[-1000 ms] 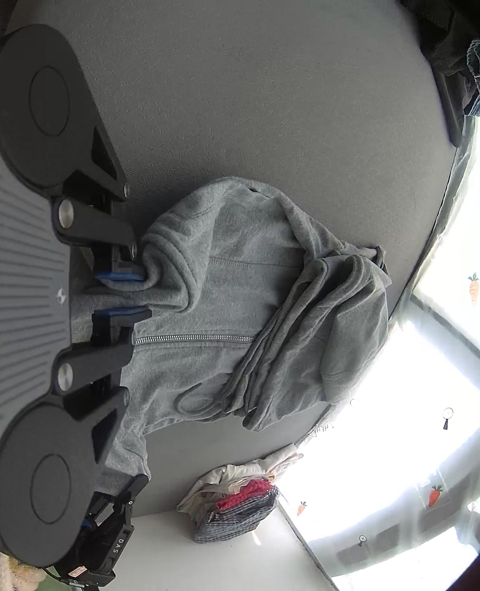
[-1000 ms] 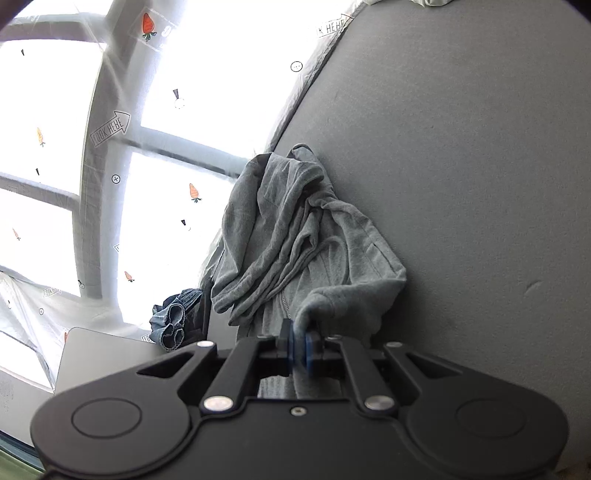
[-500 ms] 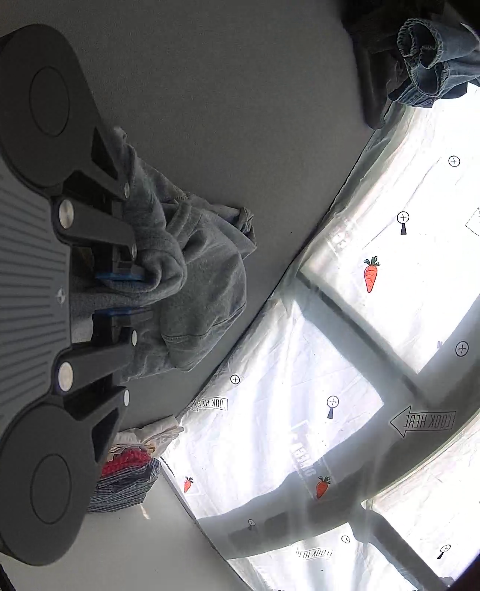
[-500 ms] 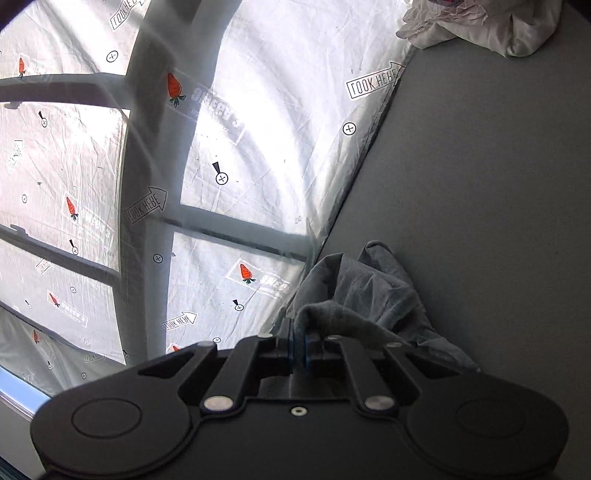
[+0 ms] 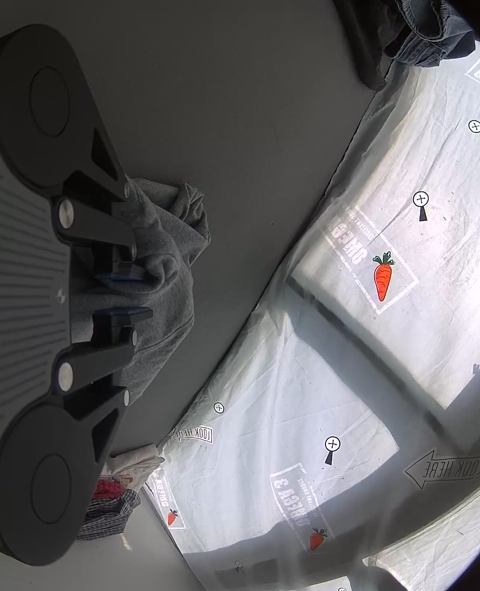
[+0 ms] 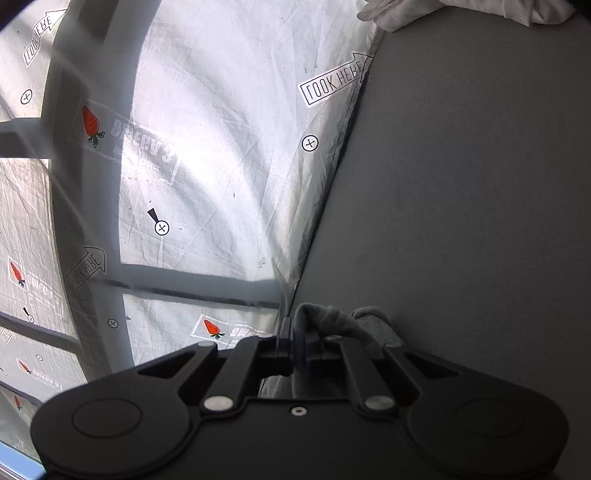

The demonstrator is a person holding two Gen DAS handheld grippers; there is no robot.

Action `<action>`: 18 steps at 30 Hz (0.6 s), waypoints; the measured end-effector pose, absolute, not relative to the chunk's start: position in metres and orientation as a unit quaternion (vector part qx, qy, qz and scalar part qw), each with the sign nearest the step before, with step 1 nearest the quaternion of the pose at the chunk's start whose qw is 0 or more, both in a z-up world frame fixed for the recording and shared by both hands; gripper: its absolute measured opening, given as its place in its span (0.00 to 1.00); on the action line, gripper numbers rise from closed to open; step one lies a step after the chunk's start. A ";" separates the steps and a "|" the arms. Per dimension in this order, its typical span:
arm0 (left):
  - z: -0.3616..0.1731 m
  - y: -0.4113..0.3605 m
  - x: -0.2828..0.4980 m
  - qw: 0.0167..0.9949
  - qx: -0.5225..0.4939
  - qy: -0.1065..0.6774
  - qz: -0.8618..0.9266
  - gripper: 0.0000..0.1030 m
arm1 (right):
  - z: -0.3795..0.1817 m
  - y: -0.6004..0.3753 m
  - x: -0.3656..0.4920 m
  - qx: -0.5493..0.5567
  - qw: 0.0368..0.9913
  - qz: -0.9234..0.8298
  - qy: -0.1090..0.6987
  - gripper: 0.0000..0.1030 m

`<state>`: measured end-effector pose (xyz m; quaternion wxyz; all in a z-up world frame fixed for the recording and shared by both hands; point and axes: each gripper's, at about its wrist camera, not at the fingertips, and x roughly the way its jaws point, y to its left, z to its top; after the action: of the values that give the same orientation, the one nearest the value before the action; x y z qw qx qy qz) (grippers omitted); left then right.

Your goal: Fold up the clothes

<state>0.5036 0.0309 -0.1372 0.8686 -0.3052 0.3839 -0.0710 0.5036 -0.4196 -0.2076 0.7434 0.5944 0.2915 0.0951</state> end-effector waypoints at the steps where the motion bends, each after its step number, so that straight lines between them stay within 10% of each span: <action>1: -0.143 0.034 0.513 0.866 -0.307 0.389 -0.066 0.14 | -0.212 -0.419 0.510 0.601 0.738 0.090 0.295 0.06; 18: -0.183 0.055 0.586 0.833 -0.339 0.435 -0.035 0.20 | -0.246 -0.415 0.577 0.638 0.694 0.047 0.330 0.09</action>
<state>0.5864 0.0550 -0.1832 0.8331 -0.3393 0.4354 -0.0348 0.5772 -0.4149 -0.2461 0.6942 0.6376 0.3305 0.0474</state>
